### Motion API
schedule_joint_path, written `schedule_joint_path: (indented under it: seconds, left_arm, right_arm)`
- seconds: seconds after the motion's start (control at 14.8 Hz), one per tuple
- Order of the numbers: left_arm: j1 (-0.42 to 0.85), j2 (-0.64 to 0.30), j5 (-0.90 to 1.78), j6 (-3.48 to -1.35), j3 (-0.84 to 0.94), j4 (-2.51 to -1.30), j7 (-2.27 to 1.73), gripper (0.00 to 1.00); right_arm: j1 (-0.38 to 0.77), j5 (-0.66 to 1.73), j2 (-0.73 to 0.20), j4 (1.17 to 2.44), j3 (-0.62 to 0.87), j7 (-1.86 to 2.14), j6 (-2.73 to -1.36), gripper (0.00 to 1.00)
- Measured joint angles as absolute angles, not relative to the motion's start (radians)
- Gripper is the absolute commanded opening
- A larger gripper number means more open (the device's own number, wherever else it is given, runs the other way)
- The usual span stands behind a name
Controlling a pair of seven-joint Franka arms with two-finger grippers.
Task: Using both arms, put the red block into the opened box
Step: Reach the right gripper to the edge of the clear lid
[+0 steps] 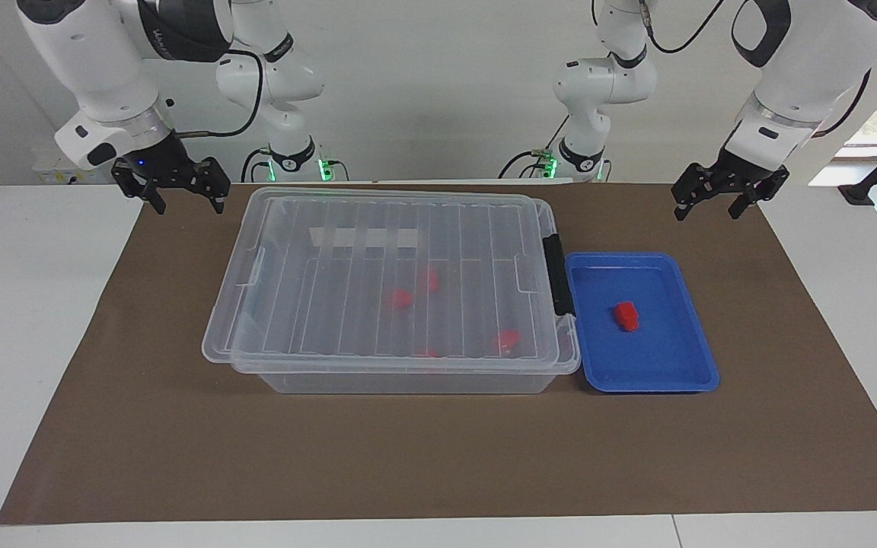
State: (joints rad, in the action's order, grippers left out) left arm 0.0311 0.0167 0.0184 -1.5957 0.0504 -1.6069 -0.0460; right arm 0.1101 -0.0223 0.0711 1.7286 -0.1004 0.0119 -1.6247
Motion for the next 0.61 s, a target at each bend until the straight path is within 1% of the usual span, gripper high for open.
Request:
schedule_joint_path:
  seconds: [0.2,0.47,0.61]
  left_arm:
    - [0.031,0.018,0.018,-1.596,0.049,-1.612,-0.046,1.0]
    - [0.031,0.022,0.018,-1.596,0.049,-1.622,-0.046,1.0]
    - [0.031,0.024,0.018,-1.596,0.049,-1.624,-0.046,1.0]
  right_arm:
    - [0.151,-0.013,0.044,1.744,-0.098,-0.009,-1.676,1.0]
    - [0.169,-0.007,-0.03,1.765,-0.097,-0.011,-1.731,1.0]
    - [0.171,-0.006,-0.05,1.805,-0.097,-0.011,-1.773,1.0]
